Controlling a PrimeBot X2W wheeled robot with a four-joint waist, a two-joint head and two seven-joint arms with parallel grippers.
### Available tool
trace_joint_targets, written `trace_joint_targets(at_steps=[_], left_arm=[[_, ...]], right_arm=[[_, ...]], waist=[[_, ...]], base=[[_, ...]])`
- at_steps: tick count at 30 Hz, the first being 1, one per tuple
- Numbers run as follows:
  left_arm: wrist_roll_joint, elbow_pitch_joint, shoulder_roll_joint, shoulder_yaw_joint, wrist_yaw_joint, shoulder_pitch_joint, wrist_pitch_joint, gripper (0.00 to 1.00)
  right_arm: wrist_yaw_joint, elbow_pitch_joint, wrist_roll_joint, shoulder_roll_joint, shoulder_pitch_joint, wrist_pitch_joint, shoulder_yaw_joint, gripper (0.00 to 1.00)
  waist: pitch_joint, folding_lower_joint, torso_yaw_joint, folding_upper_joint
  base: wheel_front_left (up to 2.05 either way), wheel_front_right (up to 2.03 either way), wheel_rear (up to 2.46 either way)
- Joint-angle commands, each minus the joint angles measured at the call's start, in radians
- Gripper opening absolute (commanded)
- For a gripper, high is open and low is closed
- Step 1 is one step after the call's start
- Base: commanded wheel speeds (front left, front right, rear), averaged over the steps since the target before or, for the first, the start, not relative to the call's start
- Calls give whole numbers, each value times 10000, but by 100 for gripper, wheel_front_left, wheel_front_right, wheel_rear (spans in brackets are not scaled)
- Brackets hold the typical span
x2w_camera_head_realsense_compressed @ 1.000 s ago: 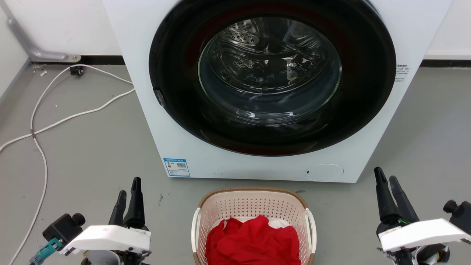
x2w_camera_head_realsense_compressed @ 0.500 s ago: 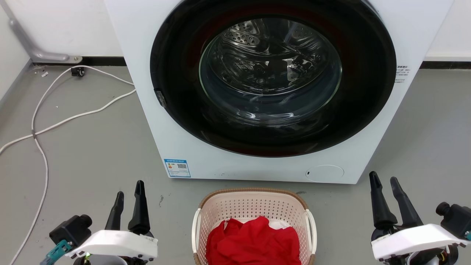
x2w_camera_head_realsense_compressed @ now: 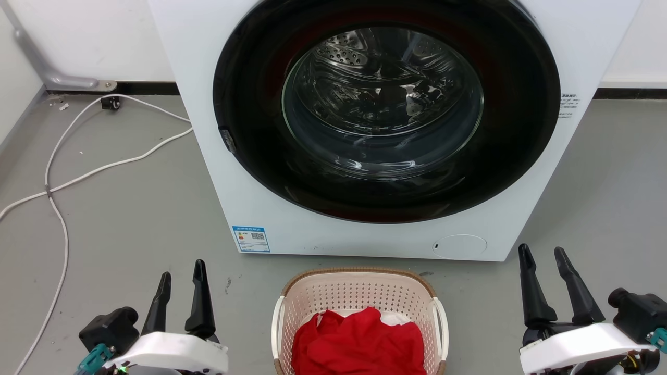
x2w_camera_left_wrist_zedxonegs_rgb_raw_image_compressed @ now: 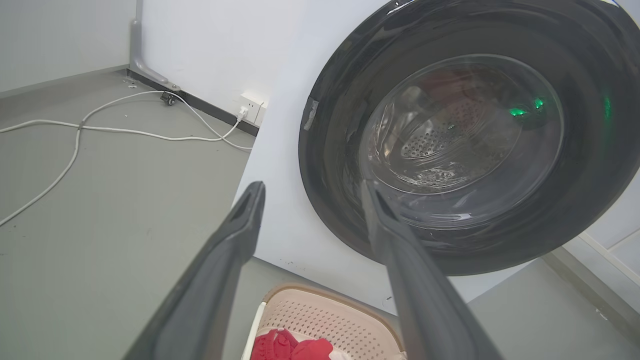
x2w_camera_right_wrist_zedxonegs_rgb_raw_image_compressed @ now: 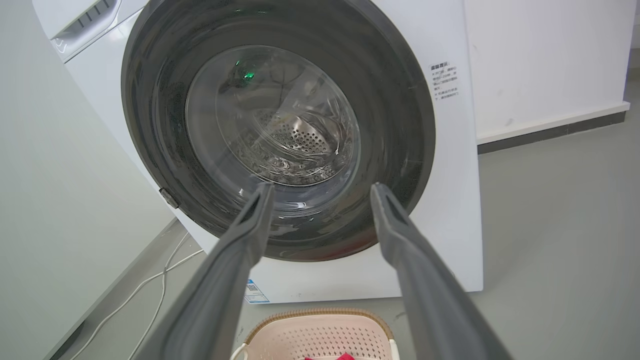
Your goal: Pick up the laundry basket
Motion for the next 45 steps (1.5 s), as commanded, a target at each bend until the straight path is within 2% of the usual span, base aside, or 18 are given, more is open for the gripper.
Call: trace_joint_targets(at_steps=[1,25,45], left_arm=[[273,-130,21,-12,-7,15,-114,100],[2605,-83,24,-88,155,336,-672,100],[4271,-23,24,-48,227,554,-1055,100]], right_arm=[[0,-168,-268,-32,29,-89,9,100],[-1,-124,-3061,-30,382,-645,71,100],[-1,-33,-4721,-29,514,-1031,78,100]], waist=[[-2,0,-4,-1],[-72,0,1,-1],[-93,0,-44,-1]], base=[[0,0,0],[0,0,0],[0,0,0]])
